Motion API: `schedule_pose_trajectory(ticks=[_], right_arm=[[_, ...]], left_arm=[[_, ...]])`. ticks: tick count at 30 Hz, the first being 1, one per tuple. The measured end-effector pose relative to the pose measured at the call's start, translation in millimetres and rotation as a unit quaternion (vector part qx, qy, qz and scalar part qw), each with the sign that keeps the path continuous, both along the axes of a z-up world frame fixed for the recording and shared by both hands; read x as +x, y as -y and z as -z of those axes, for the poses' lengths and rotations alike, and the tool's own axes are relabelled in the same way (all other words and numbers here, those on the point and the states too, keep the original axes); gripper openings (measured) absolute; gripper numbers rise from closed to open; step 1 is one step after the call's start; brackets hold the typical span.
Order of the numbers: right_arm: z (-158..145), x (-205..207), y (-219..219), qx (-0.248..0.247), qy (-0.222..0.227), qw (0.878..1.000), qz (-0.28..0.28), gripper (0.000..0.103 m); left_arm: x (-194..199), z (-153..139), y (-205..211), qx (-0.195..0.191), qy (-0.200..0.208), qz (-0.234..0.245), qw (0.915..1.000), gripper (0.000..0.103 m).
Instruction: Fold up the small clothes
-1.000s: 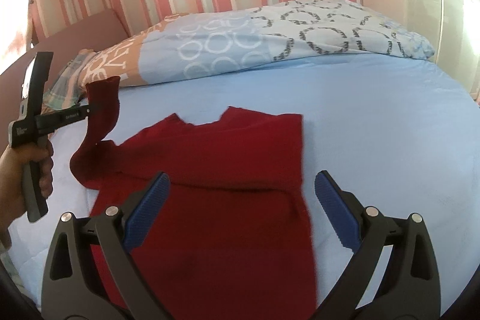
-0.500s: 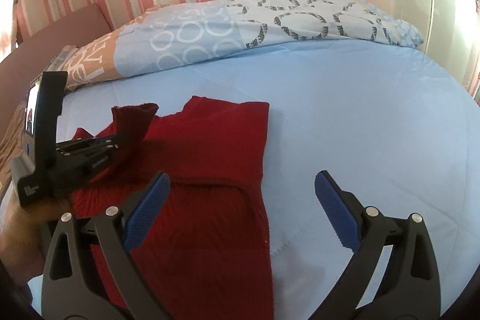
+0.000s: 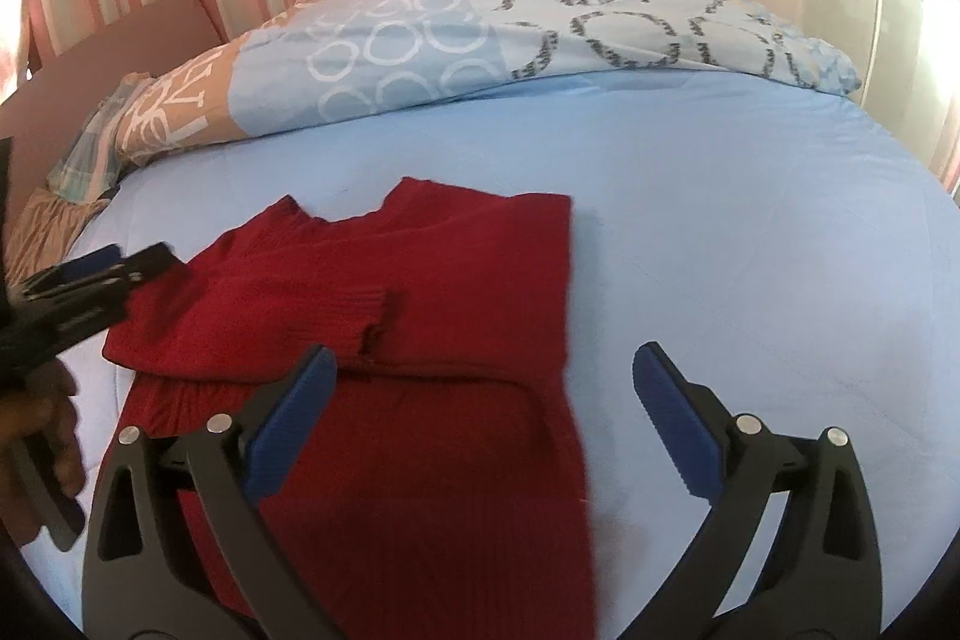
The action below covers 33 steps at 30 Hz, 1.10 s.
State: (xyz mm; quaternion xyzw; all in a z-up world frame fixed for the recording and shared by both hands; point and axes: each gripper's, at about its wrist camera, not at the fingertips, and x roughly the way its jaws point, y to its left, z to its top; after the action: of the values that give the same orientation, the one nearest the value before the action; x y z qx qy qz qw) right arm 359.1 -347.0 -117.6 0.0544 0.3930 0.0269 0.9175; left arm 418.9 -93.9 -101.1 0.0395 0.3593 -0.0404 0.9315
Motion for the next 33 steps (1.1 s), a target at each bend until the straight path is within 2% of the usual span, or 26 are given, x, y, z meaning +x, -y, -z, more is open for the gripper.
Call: schedule_pose_trajectory(ticks=[4, 6, 8, 15, 17, 22, 25, 27, 30, 31, 33], right_arm=[[12, 14, -26, -0.005, -0.005, 1.000, -0.017, 0.093], [19, 24, -36, -0.002, -0.013, 1.000, -0.025, 0.082], [27, 35, -43, 0.002, -0.021, 0.999, -0.032, 0.078], [45, 63, -56, -0.020, -0.039, 0.998, -0.050, 0.073], [52, 69, -57, -0.014, -0.043, 0.998, -0.054, 0.067], [75, 84, -60, 0.010, -0.082, 0.996, -0.044, 0.064], [81, 87, -67, 0.015, -0.086, 0.995, -0.045, 0.057], [81, 89, -72, 0.021, -0.086, 0.995, -0.054, 0.038], [79, 90, -78, 0.019, -0.085, 0.994, -0.064, 0.024], [79, 90, -79, 0.019, -0.085, 0.994, -0.064, 0.023], [78, 91, -76, 0.034, -0.084, 0.994, -0.061, 0.015]], left_arm=[[-10, 9, -38, 0.013, -0.003, -0.017, 0.9998, 0.080], [-13, 16, -52, 0.011, -0.008, -0.025, 0.9996, 0.080], [-15, 21, -62, 0.010, -0.010, -0.031, 0.9994, 0.080], [-17, 39, -94, 0.003, -0.015, -0.050, 0.9986, 0.080], [-15, 43, -100, -0.006, -0.020, -0.055, 0.9983, 0.080], [-17, 53, -108, -0.012, -0.026, -0.059, 0.9979, 0.080], [-16, 55, -113, -0.014, -0.027, -0.060, 0.9977, 0.080], [-16, 55, -116, -0.016, -0.026, -0.063, 0.9976, 0.080], [-16, 55, -119, -0.018, -0.027, -0.065, 0.9974, 0.080], [-16, 56, -120, -0.019, -0.027, -0.066, 0.9973, 0.080], [-16, 56, -123, -0.024, -0.029, -0.067, 0.9970, 0.080]])
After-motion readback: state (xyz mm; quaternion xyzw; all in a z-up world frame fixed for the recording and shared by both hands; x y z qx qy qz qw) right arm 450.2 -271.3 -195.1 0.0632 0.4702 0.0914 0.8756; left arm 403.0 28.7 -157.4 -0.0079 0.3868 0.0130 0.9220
